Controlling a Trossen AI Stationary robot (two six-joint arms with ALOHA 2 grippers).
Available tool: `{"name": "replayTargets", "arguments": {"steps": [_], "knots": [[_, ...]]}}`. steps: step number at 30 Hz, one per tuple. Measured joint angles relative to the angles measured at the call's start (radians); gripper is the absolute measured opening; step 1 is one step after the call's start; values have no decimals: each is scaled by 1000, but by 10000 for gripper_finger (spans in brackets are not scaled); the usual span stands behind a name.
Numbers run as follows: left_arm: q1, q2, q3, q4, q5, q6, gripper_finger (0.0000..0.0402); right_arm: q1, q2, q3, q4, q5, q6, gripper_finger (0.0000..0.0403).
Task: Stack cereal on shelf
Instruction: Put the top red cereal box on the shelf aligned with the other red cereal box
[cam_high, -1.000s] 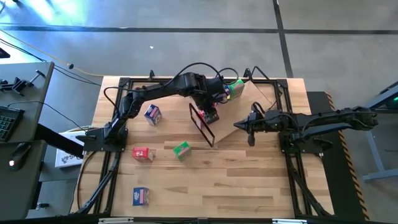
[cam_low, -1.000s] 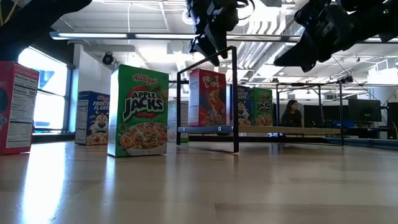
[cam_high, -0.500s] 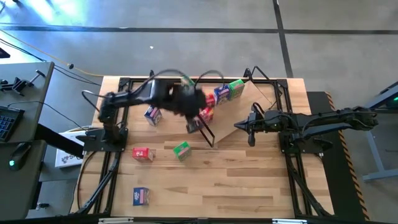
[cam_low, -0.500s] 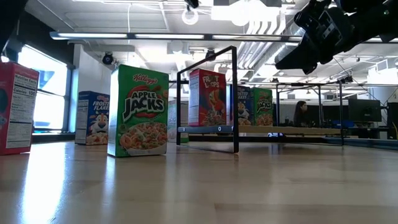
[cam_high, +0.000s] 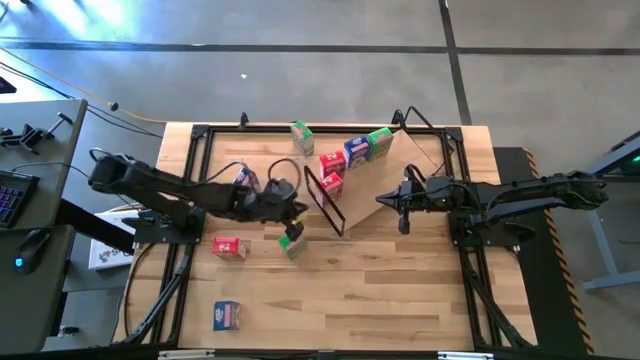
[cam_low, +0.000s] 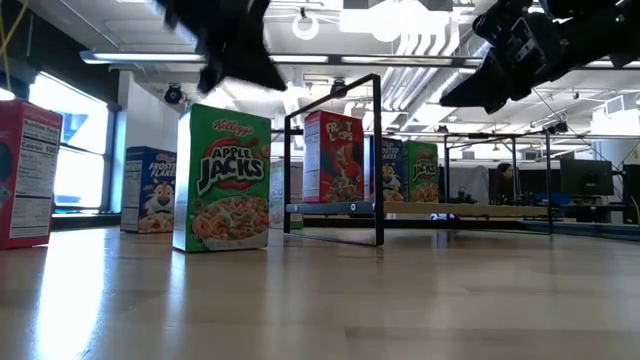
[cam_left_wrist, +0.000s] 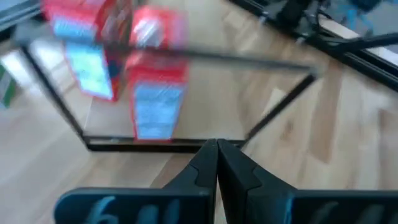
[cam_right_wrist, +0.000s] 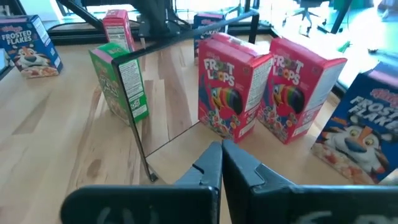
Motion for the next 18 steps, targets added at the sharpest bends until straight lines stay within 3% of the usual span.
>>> {"name": "replayTargets", "arguments": {"steps": [3,7,18], "knots": [[30,0,-177,256,-2,-18,0,0,7,0,45,0,-36,0],[78,50,-302,507,15,-14,0,-1,36,0,93,0,-55,0],[237,236,-310,808,222,71,0,-3,195,0,245,1,-56,0]]}}
